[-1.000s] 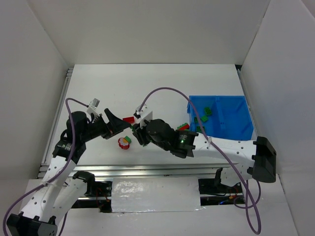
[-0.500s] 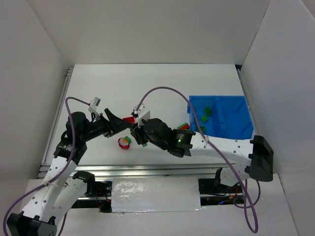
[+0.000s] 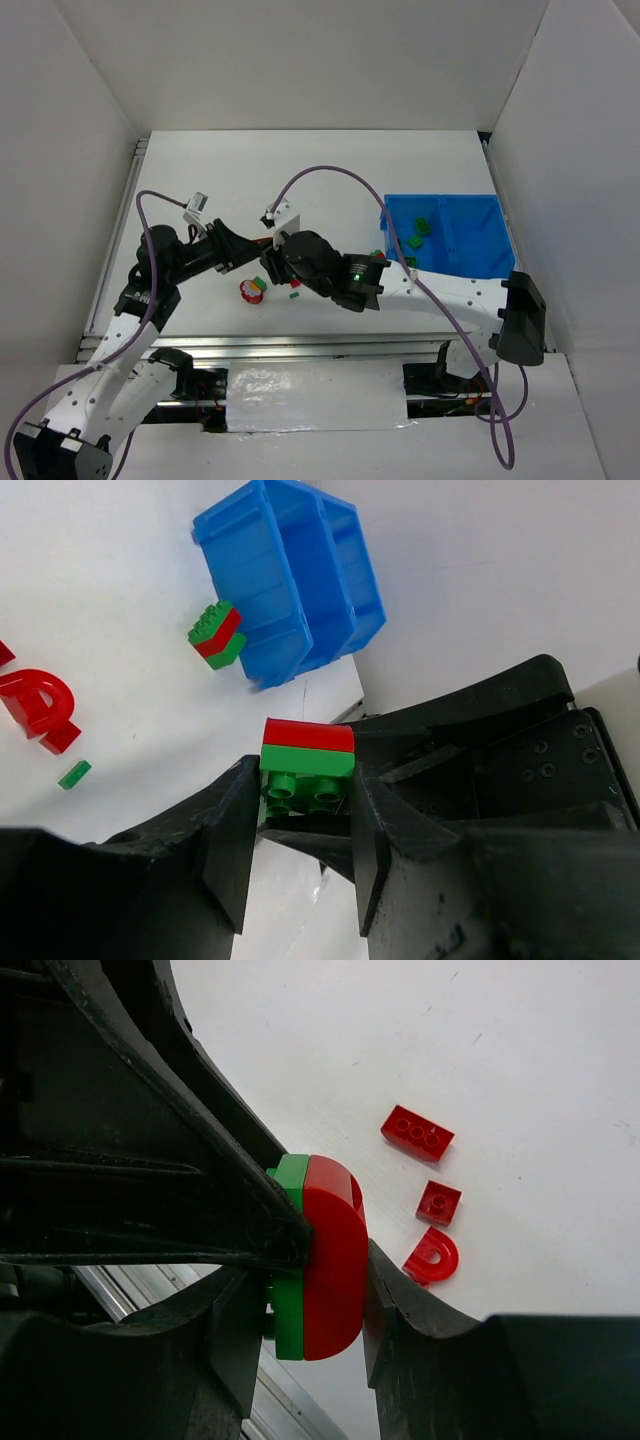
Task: Sort the legos into containers by color
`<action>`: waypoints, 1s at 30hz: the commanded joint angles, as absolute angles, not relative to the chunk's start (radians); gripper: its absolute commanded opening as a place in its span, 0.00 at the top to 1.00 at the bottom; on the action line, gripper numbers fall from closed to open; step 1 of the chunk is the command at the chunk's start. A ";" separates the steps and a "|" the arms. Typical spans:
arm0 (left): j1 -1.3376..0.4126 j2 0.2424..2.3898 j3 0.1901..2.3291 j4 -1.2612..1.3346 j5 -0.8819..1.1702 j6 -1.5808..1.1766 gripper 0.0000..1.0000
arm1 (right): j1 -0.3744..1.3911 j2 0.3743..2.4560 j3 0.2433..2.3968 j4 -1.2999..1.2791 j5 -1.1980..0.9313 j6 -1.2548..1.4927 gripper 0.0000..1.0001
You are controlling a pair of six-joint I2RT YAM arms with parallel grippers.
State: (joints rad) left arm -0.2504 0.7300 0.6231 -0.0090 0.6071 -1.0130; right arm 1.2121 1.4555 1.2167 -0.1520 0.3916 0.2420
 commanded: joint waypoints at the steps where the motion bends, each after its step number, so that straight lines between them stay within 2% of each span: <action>1: -0.287 0.724 0.638 0.081 0.703 -1.003 1.00 | 1.223 1.468 1.264 -0.064 0.354 0.276 0.77; 2: -0.287 0.710 0.637 0.083 0.696 -0.991 1.00 | 1.220 1.460 1.255 -0.063 0.345 0.287 0.58; 3: -0.287 0.700 0.635 0.086 0.690 -0.988 1.00 | 1.218 1.438 1.240 -0.057 0.333 0.293 0.12; 4: -0.287 0.689 0.632 0.087 0.677 -0.980 1.00 | 1.213 1.424 1.215 -0.060 0.307 0.302 0.01; 7: -0.287 0.664 0.649 0.071 0.664 -0.931 1.00 | 1.143 1.343 1.140 -0.092 0.120 0.350 0.00; 8: -0.285 0.661 0.653 0.074 0.676 -0.917 1.00 | 1.090 1.307 1.106 -0.071 -0.043 0.353 0.00; 11: -0.287 0.660 0.666 0.089 0.736 -0.856 1.00 | 0.961 1.140 0.948 -0.006 -0.359 0.367 0.00; 12: -0.287 0.658 0.667 0.112 0.753 -0.848 1.00 | 0.931 1.058 0.872 0.076 -0.544 0.380 0.00; 15: -0.288 0.653 0.640 0.226 0.837 -0.863 1.00 | 0.867 0.922 0.775 0.225 -0.710 0.480 0.00; 20: -0.305 0.664 0.594 0.458 0.975 -0.965 1.00 | 0.865 0.891 0.795 0.204 -0.560 0.532 0.01; 30: -0.360 0.657 0.610 0.488 0.990 -0.945 1.00 | 0.867 1.020 0.867 0.313 -0.632 0.583 0.03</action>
